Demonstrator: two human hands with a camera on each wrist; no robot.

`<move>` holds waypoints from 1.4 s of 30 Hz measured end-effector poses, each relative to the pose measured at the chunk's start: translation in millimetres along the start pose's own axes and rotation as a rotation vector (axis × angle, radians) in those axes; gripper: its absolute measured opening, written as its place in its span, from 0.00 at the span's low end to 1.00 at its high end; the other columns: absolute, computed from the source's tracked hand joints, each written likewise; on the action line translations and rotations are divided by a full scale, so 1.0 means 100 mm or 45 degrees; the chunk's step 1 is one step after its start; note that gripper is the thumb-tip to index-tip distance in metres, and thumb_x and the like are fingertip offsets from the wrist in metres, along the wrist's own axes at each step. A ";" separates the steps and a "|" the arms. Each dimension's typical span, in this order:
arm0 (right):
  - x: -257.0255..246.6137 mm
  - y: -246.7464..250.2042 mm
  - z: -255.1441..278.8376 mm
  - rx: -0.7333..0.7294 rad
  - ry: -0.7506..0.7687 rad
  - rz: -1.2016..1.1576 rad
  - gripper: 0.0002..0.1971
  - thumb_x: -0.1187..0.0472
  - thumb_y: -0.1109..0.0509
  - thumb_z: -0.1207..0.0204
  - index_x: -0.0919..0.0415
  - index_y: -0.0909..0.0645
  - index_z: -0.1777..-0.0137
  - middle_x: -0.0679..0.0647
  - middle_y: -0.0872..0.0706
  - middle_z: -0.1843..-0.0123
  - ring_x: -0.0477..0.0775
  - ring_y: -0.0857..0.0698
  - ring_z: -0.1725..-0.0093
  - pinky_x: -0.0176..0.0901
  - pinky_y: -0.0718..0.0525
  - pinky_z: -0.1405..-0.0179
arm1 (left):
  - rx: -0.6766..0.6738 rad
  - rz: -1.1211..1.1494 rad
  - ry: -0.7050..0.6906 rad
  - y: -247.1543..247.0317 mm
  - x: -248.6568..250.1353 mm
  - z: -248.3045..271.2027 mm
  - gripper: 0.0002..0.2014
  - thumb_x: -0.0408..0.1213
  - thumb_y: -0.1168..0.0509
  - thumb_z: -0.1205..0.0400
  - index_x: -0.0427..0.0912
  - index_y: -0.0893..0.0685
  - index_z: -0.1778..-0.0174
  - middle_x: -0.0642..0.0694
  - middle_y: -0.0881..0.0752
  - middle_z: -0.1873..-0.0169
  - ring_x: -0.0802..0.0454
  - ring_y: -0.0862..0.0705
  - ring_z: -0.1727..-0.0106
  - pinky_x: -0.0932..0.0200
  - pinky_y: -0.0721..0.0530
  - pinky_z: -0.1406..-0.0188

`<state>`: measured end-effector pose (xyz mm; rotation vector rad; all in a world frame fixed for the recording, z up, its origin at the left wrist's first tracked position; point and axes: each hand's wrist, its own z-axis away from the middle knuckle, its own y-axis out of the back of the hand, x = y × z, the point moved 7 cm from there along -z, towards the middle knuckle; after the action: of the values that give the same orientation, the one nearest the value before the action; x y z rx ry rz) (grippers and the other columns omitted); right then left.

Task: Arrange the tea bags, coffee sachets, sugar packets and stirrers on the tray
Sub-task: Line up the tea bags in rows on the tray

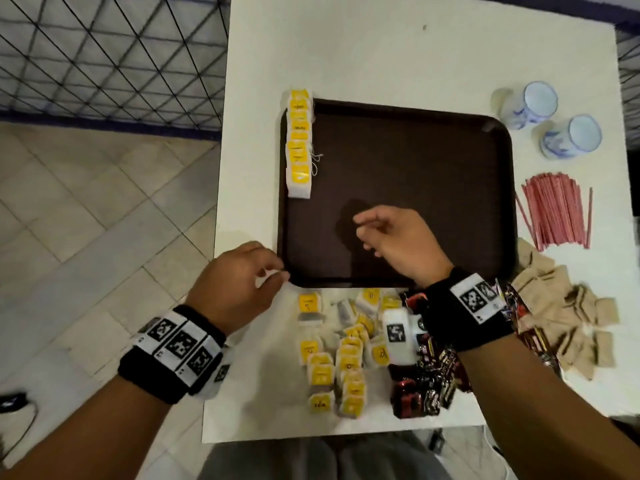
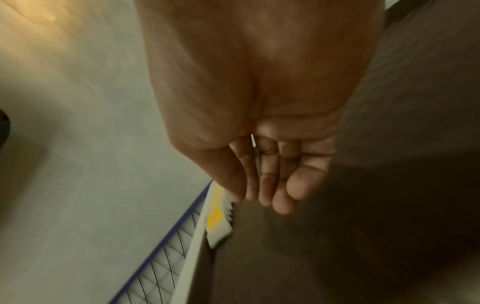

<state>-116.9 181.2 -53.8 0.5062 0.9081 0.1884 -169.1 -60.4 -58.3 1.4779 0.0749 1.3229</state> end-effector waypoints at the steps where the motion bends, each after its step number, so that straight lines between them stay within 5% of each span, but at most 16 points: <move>1: 0.16 -0.04 0.22 -0.025 0.009 0.060 0.07 0.66 0.25 0.23 0.56 0.11 0.47 0.48 0.10 0.58 0.46 0.12 0.60 0.37 0.17 0.56 | -0.063 0.015 0.019 -0.15 0.01 0.15 0.17 0.57 0.39 0.24 0.51 0.12 0.58 0.55 0.16 0.61 0.54 0.16 0.63 0.56 0.16 0.63; 6: 0.56 -0.25 0.84 -0.167 0.083 0.307 0.08 0.63 0.22 0.25 0.53 0.09 0.47 0.45 0.10 0.54 0.40 0.12 0.55 0.40 0.14 0.48 | -0.142 0.098 0.348 -0.62 0.02 0.55 0.25 0.68 0.38 0.31 0.52 0.13 0.53 0.57 0.19 0.56 0.52 0.15 0.58 0.53 0.16 0.58; 9: 0.62 -0.31 0.87 -0.159 0.093 0.410 0.10 0.58 0.22 0.27 0.50 0.10 0.46 0.46 0.12 0.54 0.43 0.13 0.55 0.43 0.15 0.47 | -0.100 0.107 0.435 -0.71 0.09 0.55 0.22 0.59 0.27 0.30 0.56 0.19 0.44 0.58 0.24 0.50 0.54 0.18 0.50 0.54 0.17 0.53; 15: 0.72 -0.13 0.94 0.033 0.087 0.498 0.05 0.55 0.24 0.27 0.49 0.14 0.51 0.43 0.18 0.54 0.45 0.14 0.59 0.48 0.13 0.55 | -0.033 0.083 0.358 -0.75 0.11 0.61 0.24 0.46 0.26 0.27 0.58 0.22 0.34 0.61 0.27 0.46 0.52 0.16 0.49 0.57 0.17 0.60; 23: 0.87 0.06 0.96 0.159 -0.041 0.543 0.06 0.49 0.26 0.25 0.49 0.16 0.54 0.44 0.19 0.55 0.48 0.16 0.60 0.54 0.12 0.60 | 0.047 0.019 0.370 -0.72 0.16 0.57 0.19 0.57 0.27 0.28 0.62 0.20 0.43 0.63 0.25 0.49 0.57 0.17 0.53 0.54 0.15 0.61; 32: 0.88 -0.06 1.05 0.029 -0.085 0.689 0.24 0.46 0.25 0.25 0.49 0.20 0.30 0.47 0.23 0.38 0.53 0.15 0.43 0.51 0.12 0.50 | 0.051 0.007 0.206 -0.78 0.25 0.54 0.12 0.40 0.24 0.29 0.55 0.19 0.57 0.59 0.20 0.58 0.54 0.18 0.57 0.57 0.18 0.67; 38: 0.92 -0.08 1.05 0.086 -0.094 0.652 0.16 0.49 0.23 0.26 0.52 0.18 0.42 0.48 0.26 0.40 0.55 0.16 0.45 0.50 0.13 0.53 | -0.002 0.058 0.162 -0.82 0.22 0.51 0.18 0.34 0.24 0.29 0.52 0.15 0.45 0.56 0.19 0.60 0.53 0.19 0.58 0.60 0.20 0.63; 42: 0.87 -0.06 1.07 0.113 -0.047 0.644 0.12 0.55 0.24 0.26 0.50 0.27 0.56 0.46 0.25 0.49 0.52 0.20 0.50 0.44 0.21 0.60 | -0.102 0.147 0.105 -0.82 0.27 0.52 0.10 0.40 0.33 0.28 0.57 0.15 0.52 0.61 0.19 0.57 0.61 0.18 0.58 0.62 0.18 0.60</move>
<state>20.4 171.6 -64.3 0.8149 0.7413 0.5971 -74.4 -43.9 -87.6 1.3768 -0.0103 1.4630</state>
